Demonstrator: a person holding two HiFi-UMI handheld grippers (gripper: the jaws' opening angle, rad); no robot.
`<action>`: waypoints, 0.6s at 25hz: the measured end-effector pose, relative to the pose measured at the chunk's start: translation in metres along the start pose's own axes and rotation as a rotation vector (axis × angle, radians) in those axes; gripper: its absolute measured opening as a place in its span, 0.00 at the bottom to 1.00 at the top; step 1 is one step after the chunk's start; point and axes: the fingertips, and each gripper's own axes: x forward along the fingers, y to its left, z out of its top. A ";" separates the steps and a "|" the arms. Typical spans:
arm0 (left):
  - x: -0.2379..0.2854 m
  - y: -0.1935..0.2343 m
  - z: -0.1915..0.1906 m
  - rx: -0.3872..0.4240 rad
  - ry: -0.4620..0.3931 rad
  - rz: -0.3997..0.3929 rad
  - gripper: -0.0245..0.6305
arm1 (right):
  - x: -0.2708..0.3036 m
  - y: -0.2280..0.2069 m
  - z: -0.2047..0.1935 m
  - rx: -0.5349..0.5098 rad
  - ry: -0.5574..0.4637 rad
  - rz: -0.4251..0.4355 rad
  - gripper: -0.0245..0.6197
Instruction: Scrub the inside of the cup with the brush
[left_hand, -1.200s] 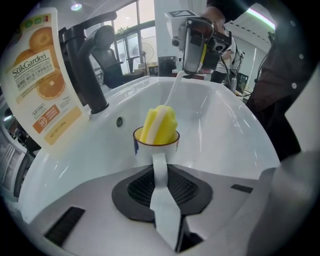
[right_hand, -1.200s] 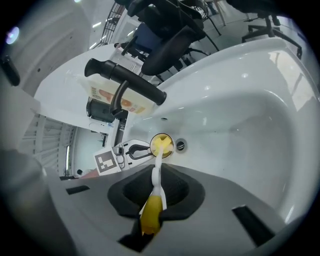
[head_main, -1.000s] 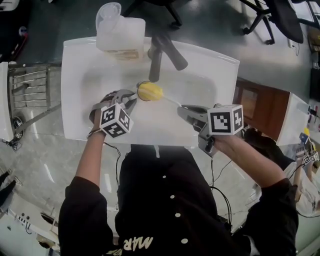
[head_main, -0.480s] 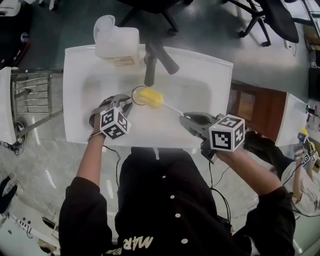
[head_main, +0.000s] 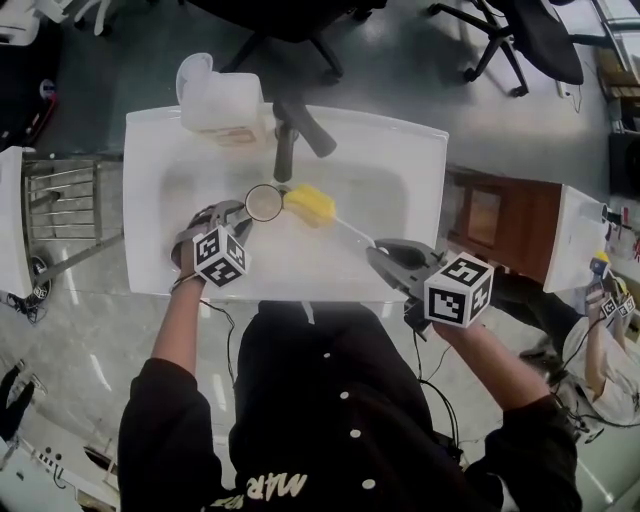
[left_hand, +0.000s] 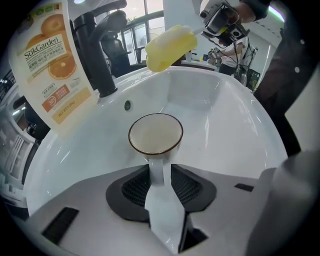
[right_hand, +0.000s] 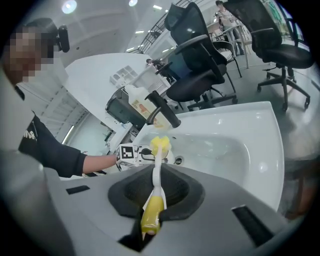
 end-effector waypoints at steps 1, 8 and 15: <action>0.000 0.000 0.000 -0.003 0.002 0.004 0.26 | -0.003 -0.001 0.000 -0.008 -0.007 -0.004 0.11; -0.014 0.004 0.005 -0.017 0.029 0.036 0.39 | -0.018 0.006 0.006 -0.137 -0.053 -0.027 0.11; -0.081 0.022 0.023 -0.045 -0.048 0.179 0.37 | -0.042 0.043 0.038 -0.489 -0.196 -0.086 0.11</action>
